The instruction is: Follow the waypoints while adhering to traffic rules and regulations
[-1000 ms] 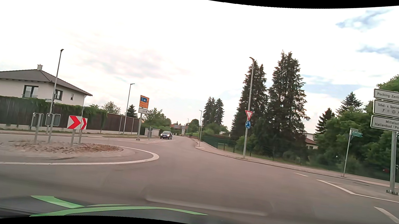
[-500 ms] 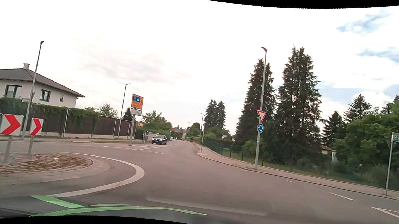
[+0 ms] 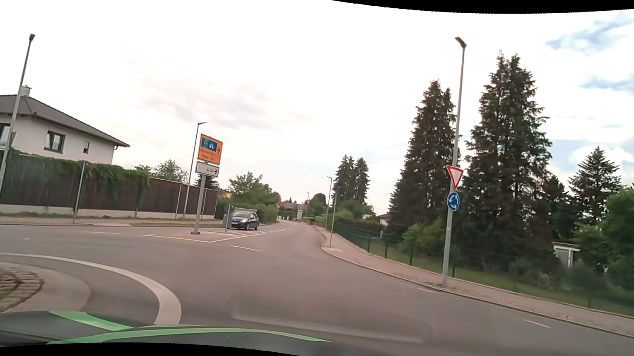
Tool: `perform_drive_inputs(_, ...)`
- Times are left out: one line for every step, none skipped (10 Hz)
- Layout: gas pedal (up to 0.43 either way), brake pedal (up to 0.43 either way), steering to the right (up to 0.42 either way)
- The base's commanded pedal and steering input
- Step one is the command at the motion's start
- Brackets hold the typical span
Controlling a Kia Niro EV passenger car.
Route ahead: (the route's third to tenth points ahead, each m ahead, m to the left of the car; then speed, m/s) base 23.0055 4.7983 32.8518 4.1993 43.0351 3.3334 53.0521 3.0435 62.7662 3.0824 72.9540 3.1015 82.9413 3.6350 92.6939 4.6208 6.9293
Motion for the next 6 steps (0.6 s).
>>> perform_drive_inputs(0.138, 0.0, -0.032)
perform_drive_inputs(0.138, 0.0, -0.032)
perform_drive_inputs(0.138, 0.0, -0.032)
perform_drive_inputs(0.138, 0.0, -0.034)
perform_drive_inputs(0.138, 0.0, -0.037)
perform_drive_inputs(0.138, 0.0, -0.038)
